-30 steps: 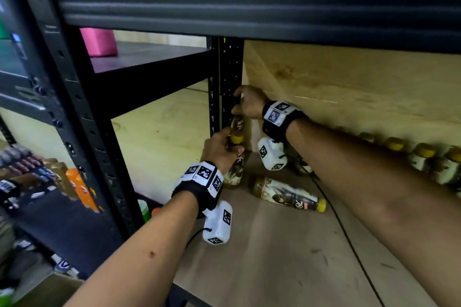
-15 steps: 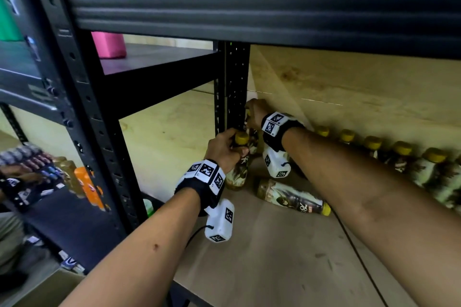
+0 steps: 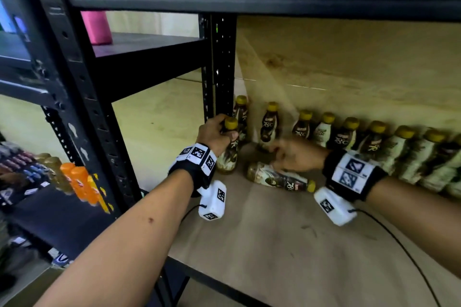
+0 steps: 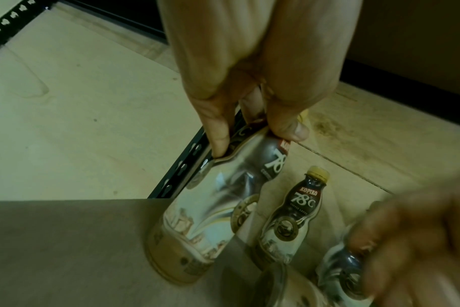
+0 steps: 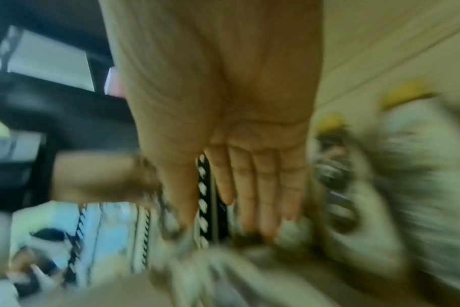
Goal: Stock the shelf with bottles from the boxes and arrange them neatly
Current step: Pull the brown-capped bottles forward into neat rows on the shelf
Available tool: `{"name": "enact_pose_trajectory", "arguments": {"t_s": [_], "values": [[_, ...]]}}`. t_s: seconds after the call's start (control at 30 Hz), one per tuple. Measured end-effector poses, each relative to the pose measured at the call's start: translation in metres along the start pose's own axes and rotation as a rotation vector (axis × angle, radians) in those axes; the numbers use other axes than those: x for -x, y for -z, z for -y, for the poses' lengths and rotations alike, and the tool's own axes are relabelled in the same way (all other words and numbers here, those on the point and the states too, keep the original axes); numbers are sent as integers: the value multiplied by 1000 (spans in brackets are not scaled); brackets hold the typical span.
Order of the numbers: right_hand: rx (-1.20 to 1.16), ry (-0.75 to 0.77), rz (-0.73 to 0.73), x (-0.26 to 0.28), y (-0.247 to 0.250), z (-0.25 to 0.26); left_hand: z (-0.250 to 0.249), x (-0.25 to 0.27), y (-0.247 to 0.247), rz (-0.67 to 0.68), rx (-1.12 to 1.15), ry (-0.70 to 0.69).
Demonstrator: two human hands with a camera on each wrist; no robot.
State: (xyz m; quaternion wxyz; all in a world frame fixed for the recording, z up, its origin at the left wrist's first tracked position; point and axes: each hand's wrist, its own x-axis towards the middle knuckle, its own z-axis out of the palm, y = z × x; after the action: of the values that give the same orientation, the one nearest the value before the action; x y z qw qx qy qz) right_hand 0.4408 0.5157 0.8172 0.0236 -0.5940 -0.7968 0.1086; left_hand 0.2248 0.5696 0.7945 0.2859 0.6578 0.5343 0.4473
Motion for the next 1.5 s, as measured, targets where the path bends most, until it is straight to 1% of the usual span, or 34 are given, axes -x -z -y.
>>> {"name": "enact_pose_trajectory", "arguments": {"t_s": [0.1,0.13,0.17,0.23,0.3,0.37,0.43,0.47,0.53,0.63,0.8,0.9,1.03,1.13,1.3,1.5], "values": [[122,-196,264,13,-25,-21,-1,0,0,-1,-13,-8],[148,-225,295,14,-32,-26,-1,0,0,-2,-21,-8],[161,-234,288,14,-36,-29,-1,0,0,-3,-27,-5],[136,-231,225,15,-34,-28,-1,0,-1,-8,-37,2],[67,-204,116,17,-19,-20,-1,1,-1,-11,-61,10],[-56,-188,-78,20,3,-7,-1,2,-2,-22,-102,18],[-240,-194,-250,16,16,6,-2,5,-2,-38,-130,34],[-331,-192,-295,12,17,13,-2,6,-1,-45,-134,45],[-484,-179,-331,1,7,24,-4,7,-1,-57,-150,56],[-580,-140,-401,-6,-15,39,-5,9,-2,-46,-204,52],[-622,-158,-411,-18,-34,48,-2,10,-2,-49,-173,64],[-554,-167,-431,-19,-31,48,-2,9,-2,-59,-189,43],[-421,-175,-443,-19,-32,39,-1,4,0,-69,-276,13],[-404,-180,-462,-19,-34,34,-2,-2,1,-63,-316,2],[-421,-176,-436,-17,-32,30,-2,-5,4,-41,-324,-10],[-430,-164,-399,-11,-34,21,-4,-1,1,-61,-327,7]]}}
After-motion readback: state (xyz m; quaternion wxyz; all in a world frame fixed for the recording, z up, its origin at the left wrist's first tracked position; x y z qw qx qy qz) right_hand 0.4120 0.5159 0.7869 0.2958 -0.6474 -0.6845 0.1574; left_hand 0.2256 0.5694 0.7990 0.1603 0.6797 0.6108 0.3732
